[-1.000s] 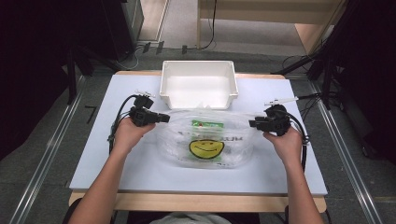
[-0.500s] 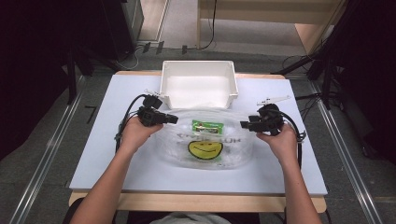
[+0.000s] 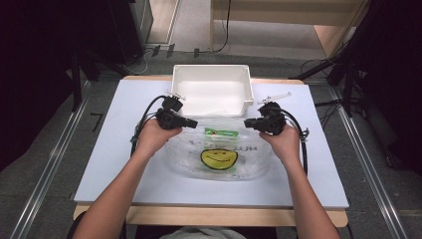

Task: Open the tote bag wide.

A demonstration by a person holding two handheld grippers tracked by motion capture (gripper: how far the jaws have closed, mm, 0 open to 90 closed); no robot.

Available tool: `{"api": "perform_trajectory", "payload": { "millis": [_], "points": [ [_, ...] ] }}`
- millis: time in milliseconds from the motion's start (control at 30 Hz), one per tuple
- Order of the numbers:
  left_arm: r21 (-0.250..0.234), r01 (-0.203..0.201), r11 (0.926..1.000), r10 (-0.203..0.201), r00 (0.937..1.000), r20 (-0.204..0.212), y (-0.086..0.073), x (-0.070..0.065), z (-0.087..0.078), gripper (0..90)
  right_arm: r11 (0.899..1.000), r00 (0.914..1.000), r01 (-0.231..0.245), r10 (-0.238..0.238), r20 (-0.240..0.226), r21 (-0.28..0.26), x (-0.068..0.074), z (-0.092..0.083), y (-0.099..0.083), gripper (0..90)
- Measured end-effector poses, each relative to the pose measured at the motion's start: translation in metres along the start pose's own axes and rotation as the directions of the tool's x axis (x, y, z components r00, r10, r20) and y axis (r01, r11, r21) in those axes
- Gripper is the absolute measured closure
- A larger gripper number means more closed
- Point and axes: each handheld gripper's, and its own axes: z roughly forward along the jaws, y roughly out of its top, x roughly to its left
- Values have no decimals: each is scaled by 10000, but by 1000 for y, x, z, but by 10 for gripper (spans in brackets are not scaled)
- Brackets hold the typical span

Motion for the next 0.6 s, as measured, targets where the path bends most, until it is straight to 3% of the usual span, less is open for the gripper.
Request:
{"api": "perform_trajectory", "payload": {
  "millis": [333,533,600],
  "points": [
    [261,-24,9997,25,10000,-44,4,0,18,900,9997,9989,186,-179,427,-157,-2,34,34,900],
    [349,134,9993,-140,9998,171,-2,3,24,900,9998,9984,184,-186,536,44,-6,54,37,900],
    [397,124,9991,-131,9998,176,-6,3,26,900,9991,9996,-29,17,284,418,-11,65,32,900]
  ]
}}
